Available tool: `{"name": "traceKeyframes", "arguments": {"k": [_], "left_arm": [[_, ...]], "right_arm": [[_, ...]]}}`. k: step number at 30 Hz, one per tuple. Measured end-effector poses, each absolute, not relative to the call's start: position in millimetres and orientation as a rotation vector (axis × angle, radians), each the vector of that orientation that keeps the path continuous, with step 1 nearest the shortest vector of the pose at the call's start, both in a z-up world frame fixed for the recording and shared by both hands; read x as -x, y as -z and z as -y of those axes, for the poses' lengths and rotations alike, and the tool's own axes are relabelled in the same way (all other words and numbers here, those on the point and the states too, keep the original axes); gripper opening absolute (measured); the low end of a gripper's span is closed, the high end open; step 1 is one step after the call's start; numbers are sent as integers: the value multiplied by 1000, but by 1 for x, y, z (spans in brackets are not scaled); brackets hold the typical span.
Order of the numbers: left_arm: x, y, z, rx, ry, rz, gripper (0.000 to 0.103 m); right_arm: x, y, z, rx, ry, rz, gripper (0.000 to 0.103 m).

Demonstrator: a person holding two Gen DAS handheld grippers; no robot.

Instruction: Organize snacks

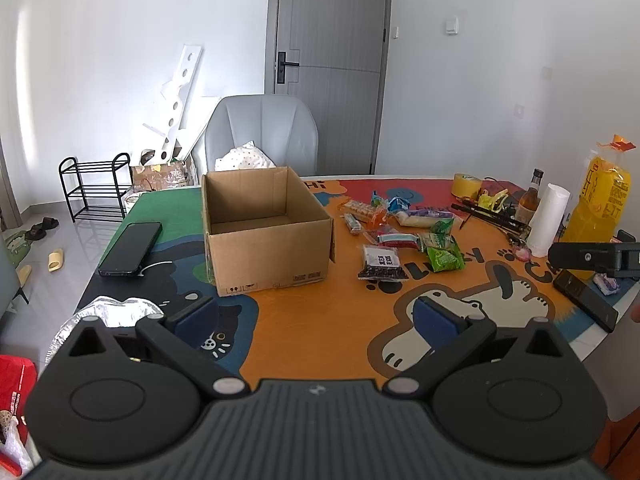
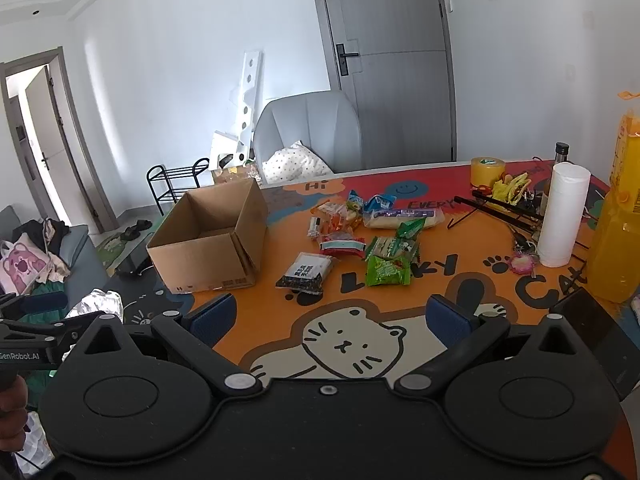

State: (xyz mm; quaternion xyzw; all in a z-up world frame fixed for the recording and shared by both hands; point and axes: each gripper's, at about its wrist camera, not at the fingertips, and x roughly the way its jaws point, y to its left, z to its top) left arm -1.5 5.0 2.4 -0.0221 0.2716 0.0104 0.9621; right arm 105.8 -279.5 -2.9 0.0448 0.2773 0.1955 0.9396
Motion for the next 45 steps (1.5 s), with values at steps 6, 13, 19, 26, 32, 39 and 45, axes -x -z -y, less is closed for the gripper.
{"name": "traceKeyframes", "arguments": {"k": [6, 13, 19, 26, 32, 39, 45], "left_arm": [[2, -3, -5, 45, -22, -549, 103], [1, -3, -6, 47, -22, -549, 103], [1, -3, -6, 47, -21, -548, 103], [1, -4, -8, 49, -21, -548, 103], [0, -5, -10, 51, -23, -545, 103], [1, -6, -9, 53, -25, -542, 103], [1, -6, -9, 52, -25, -542, 103]], "right_arm": [[-106, 2, 280, -91, -399, -568, 103], [-106, 2, 279, -91, -398, -568, 103], [-106, 2, 279, -90, -398, -567, 103], [-106, 1, 280, -89, -395, -569, 103], [-107, -2, 282, -90, -395, -566, 103], [-108, -2, 283, -90, -395, -565, 103], [-108, -2, 283, -89, -396, -564, 103]]}}
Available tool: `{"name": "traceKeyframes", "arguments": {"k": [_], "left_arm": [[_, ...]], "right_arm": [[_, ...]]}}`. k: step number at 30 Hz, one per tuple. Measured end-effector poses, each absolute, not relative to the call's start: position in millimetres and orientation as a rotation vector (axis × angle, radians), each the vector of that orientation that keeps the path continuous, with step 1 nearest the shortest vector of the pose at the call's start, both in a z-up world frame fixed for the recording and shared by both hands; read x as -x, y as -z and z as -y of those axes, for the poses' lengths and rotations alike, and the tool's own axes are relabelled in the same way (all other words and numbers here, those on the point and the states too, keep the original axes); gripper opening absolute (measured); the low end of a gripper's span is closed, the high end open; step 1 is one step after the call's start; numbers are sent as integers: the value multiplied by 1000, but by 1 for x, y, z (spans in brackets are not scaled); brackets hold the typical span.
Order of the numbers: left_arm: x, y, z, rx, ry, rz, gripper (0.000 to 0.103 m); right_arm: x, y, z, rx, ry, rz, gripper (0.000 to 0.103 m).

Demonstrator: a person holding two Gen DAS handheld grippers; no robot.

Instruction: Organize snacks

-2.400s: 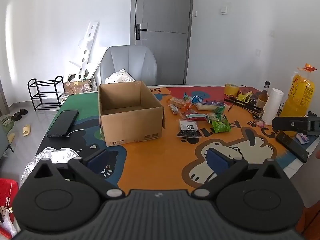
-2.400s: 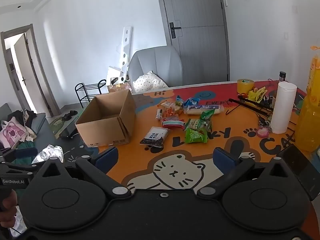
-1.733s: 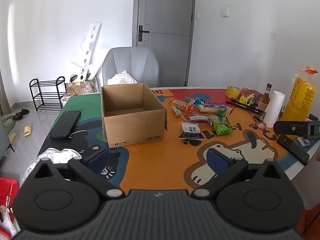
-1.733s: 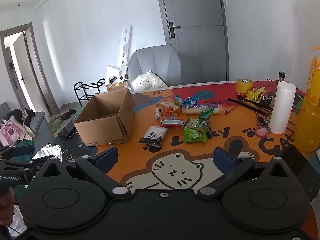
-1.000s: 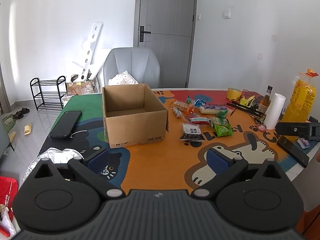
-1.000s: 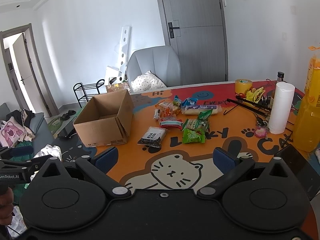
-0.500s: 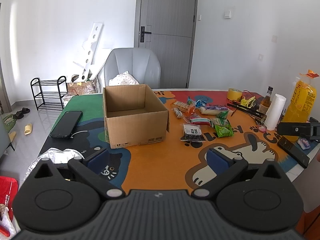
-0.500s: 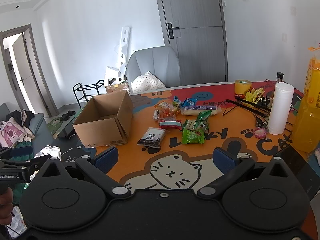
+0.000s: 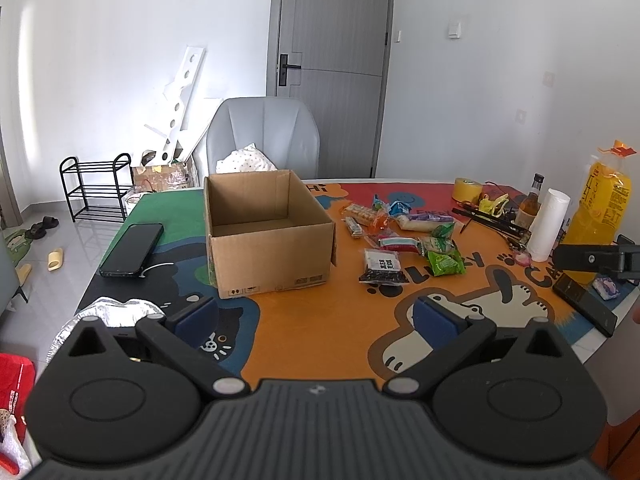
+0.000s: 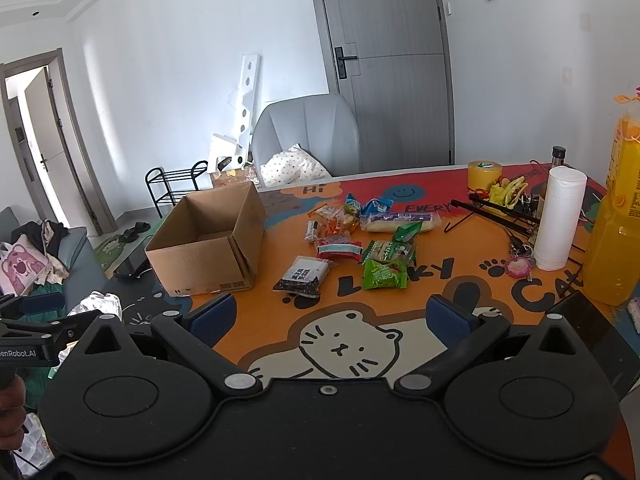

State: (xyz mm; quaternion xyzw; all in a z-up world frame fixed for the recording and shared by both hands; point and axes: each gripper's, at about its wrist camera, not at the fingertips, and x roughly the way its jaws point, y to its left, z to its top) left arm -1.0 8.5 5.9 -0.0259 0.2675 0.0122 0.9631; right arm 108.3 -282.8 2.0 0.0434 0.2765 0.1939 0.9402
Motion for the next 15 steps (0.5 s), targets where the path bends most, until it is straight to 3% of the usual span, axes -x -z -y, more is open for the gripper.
{"name": "traceKeyframes", "arguments": {"k": [15], "left_arm": [[-15, 4, -2, 60, -16, -551, 103]], "right_arm": [[-118, 7, 283, -92, -384, -582, 103]]}}
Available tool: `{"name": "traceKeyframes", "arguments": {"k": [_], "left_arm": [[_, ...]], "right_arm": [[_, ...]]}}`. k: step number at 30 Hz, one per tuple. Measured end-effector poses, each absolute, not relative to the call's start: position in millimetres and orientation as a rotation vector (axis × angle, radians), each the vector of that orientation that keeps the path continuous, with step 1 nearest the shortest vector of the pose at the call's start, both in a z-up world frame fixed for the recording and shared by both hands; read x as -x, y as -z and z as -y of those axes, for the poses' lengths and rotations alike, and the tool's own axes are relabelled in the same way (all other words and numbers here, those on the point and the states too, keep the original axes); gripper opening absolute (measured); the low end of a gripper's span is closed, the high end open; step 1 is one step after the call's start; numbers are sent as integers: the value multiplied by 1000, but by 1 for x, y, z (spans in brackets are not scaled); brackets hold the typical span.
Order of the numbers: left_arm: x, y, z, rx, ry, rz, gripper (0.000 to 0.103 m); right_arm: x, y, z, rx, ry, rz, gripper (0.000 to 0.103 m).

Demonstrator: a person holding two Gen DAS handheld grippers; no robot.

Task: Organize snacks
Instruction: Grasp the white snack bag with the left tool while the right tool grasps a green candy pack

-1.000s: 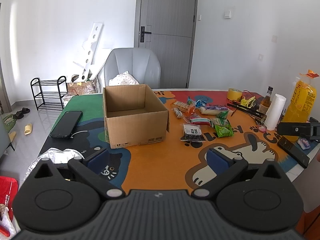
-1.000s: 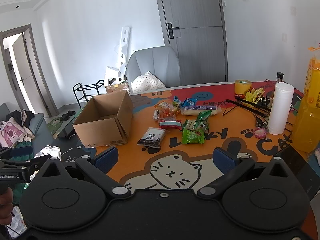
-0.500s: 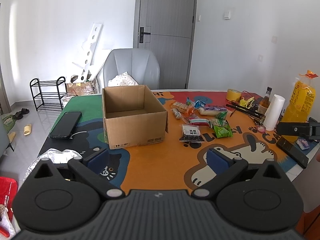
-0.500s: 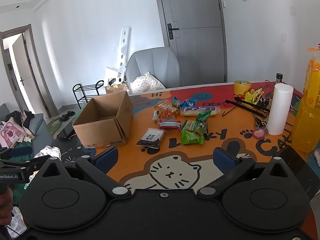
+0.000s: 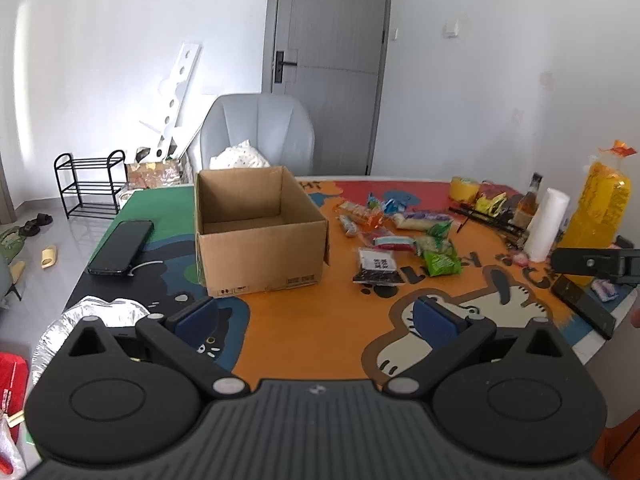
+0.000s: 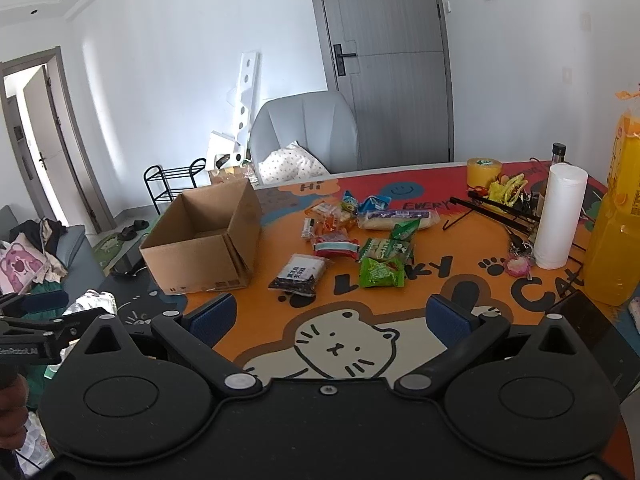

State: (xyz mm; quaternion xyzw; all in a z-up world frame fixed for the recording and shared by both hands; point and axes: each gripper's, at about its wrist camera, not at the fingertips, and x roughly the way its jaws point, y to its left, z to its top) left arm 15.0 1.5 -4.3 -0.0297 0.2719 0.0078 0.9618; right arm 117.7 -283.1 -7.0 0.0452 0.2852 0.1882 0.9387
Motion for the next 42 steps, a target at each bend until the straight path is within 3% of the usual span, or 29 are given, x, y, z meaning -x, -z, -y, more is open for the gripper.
{"name": "traceKeyframes", "arguments": {"k": [38, 42], "left_arm": [[-179, 64, 43, 108, 150, -644, 101], [-195, 75, 47, 123, 151, -679, 93]], "right_arm": [[-258, 81, 298, -203, -370, -696, 103], [-270, 88, 293, -200, -376, -716, 103]]}}
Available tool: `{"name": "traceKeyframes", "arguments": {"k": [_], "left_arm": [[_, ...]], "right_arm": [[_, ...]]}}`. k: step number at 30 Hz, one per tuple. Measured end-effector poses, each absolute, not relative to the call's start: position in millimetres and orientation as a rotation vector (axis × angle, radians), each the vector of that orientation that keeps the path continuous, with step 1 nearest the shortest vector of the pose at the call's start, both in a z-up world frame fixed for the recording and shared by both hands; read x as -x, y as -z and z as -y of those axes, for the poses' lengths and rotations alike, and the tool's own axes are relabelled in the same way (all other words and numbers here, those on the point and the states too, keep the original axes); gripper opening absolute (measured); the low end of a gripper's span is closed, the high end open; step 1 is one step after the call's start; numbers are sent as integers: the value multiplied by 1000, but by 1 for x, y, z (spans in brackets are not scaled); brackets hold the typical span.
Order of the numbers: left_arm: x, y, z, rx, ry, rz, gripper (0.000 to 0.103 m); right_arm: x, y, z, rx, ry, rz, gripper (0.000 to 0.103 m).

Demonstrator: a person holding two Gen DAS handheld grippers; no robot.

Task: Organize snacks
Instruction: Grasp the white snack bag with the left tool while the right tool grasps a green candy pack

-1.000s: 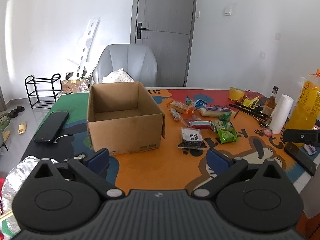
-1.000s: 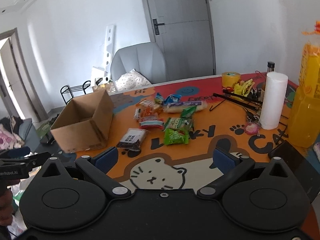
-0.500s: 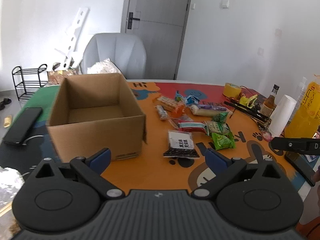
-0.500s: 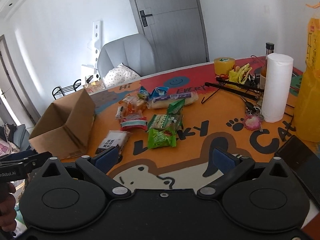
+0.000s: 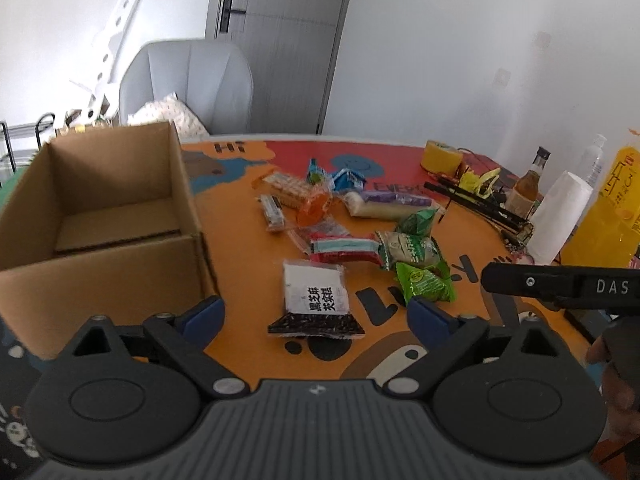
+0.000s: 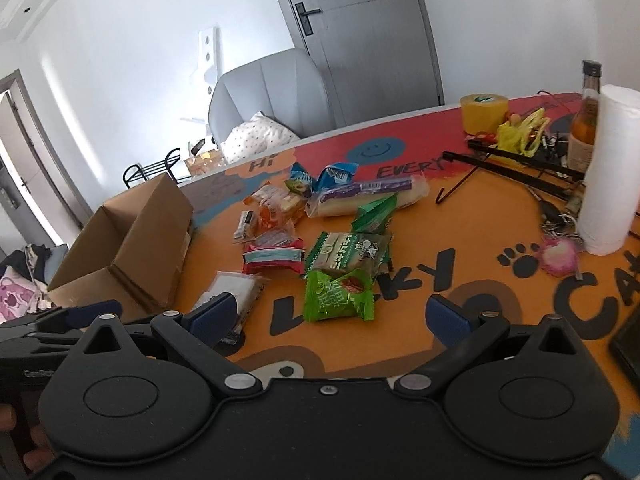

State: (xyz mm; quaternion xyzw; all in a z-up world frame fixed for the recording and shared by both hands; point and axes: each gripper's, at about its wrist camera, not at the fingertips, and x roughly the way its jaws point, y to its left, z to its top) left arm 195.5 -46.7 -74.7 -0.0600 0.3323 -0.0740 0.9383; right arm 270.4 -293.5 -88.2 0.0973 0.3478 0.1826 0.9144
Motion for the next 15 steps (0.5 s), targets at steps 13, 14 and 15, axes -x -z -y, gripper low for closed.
{"name": "traceKeyframes", "arguments": {"k": [13, 14, 15], "left_arm": [[-232, 104, 54, 126, 120, -746, 85], [-234, 106, 55, 124, 113, -747, 84], [-235, 107, 55, 122, 108, -749, 84]], "right_arm": [[-302, 114, 286, -185, -348, -753, 102], [-304, 115, 286, -184, -346, -756, 101], [-306, 117, 286, -186, -341, -762, 100]]}}
